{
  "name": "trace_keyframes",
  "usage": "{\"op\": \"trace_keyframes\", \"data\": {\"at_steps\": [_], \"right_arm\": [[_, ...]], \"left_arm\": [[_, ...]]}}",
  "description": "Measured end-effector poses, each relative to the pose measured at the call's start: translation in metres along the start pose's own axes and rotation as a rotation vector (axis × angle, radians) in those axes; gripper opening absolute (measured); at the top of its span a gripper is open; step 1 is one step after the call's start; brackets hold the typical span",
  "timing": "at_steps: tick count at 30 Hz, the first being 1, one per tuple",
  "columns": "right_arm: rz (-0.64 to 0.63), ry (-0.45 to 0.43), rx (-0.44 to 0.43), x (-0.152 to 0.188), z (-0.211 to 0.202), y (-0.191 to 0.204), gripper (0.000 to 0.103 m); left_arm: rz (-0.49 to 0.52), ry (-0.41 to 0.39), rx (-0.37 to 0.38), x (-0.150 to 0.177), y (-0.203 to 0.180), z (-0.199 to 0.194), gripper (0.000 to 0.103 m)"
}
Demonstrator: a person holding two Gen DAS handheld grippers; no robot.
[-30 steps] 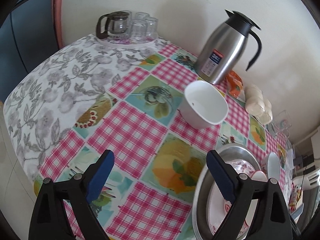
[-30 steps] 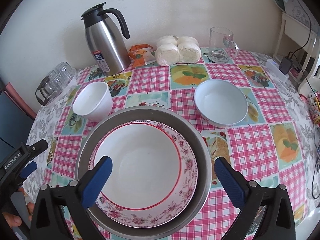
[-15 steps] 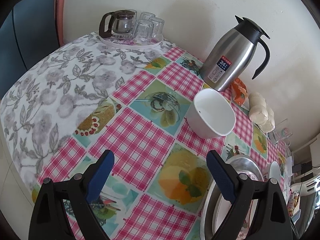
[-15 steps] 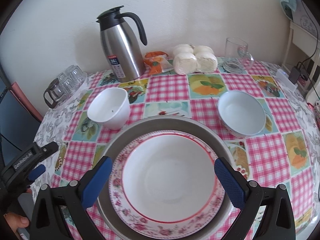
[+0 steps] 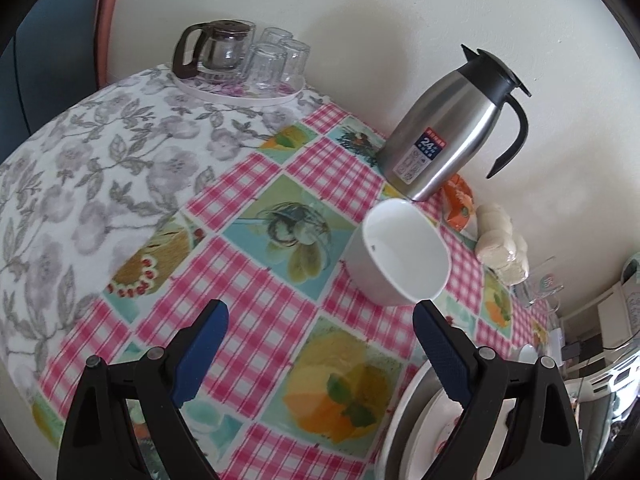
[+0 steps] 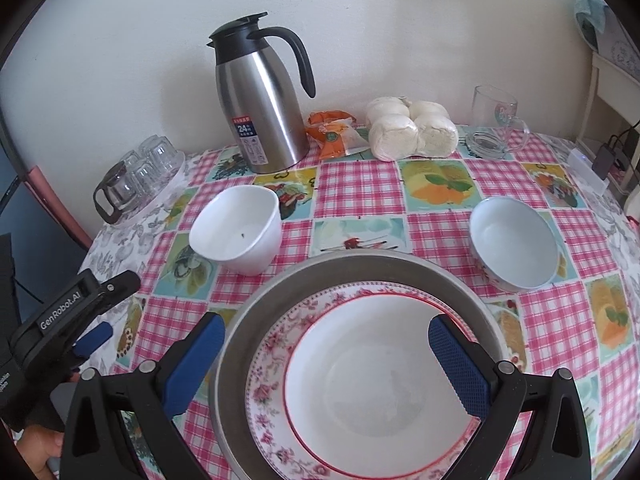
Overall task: Organize plates and bowls
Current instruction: 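Move the right tool to the square white bowl rim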
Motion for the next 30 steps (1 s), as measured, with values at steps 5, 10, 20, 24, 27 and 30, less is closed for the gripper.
{"op": "trace_keyframes", "data": {"at_steps": [5,10,20,24,27,30], "right_arm": [[-0.015,0.018,-0.003,-0.003,0.013,0.007,0.103],[0.008,0.029,-0.019,-0.009,0.027,0.012,0.103],[0.057,0.052,-0.009,-0.04,0.058,0.018,0.087],[0.074,0.078,-0.008,-0.051,0.073,0.019,0.077],[0.082,0.099,-0.005,-0.056,0.086,0.021,0.076],[0.082,0.119,0.001,-0.057,0.096,0.024,0.071]], "left_arm": [[0.014,0.006,0.025,-0.007,-0.011,0.008,0.094],[-0.001,0.011,0.053,-0.014,-0.017,0.019,0.093],[0.009,0.0,0.056,-0.033,-0.023,0.047,0.082],[0.008,0.015,0.067,-0.036,-0.026,0.058,0.079],[0.004,0.018,0.078,-0.038,-0.029,0.063,0.078],[0.012,0.02,0.081,-0.039,-0.032,0.069,0.078]]}}
Point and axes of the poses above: each gripper's, at about its wrist camera, not at the fingertips, and z roughly the way its jaws point, y to its left, x to its underside, the point moved 7 cm from there along z, roughly the way its jaws point, and after that the axes turned 12 degrees about -x, right-handed, at the moved point
